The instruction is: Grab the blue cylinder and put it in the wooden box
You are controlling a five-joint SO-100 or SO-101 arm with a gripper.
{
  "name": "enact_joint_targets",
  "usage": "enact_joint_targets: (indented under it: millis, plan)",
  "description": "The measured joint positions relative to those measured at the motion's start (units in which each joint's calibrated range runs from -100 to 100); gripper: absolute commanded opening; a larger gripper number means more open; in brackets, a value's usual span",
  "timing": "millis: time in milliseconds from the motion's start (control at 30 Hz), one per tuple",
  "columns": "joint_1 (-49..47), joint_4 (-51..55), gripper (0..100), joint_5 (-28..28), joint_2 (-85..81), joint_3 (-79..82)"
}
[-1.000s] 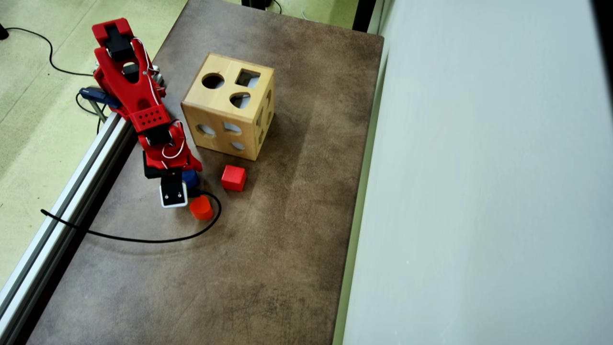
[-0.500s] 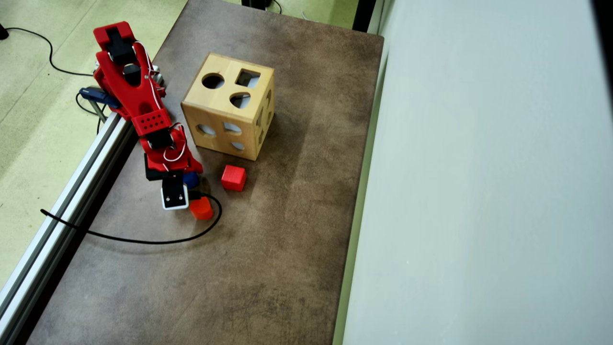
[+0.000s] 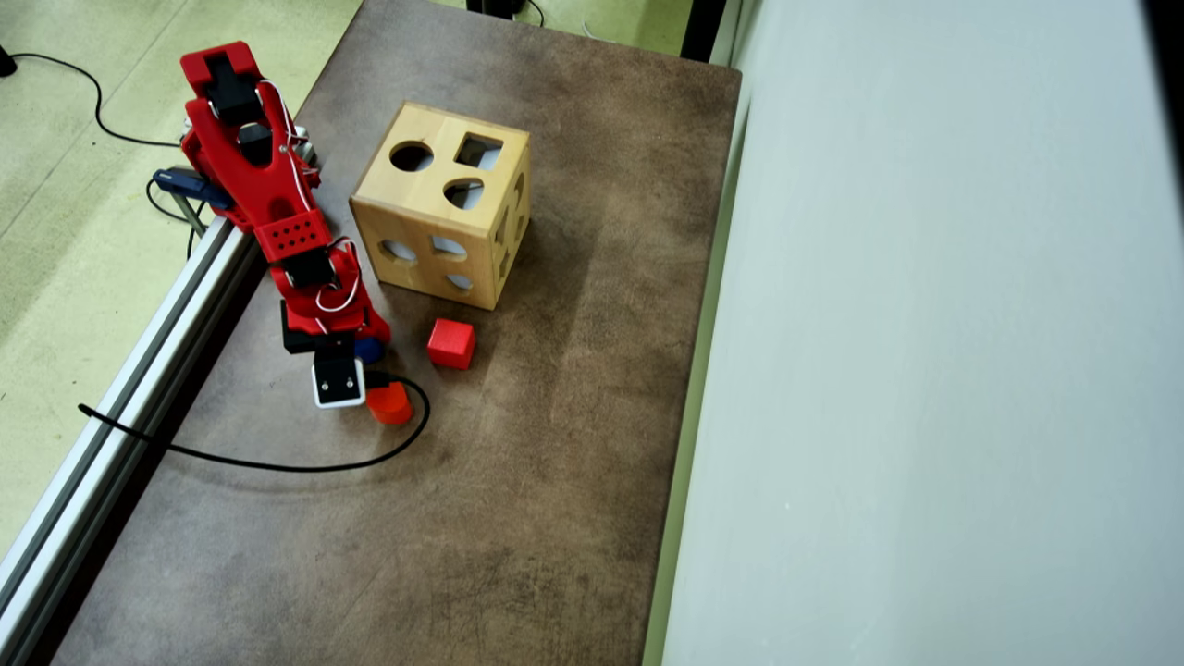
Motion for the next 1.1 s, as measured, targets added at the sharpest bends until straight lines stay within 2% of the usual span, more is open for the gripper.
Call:
enact_joint_targets:
  millis: [267, 633, 800, 933, 1100]
  plan:
    - [0.00, 0.00, 2, 0.00, 0.00, 0.00]
    - [0.00, 0.08, 1, -0.05, -1.19, 0.00]
    - [0.00, 0.16, 1, -3.22, -8.22, 0.00]
    - [0.00, 3.63, 1, -4.79, -13.22, 0.00]
    - [0.00, 13.16, 1, -5.03, -20.68, 0.00]
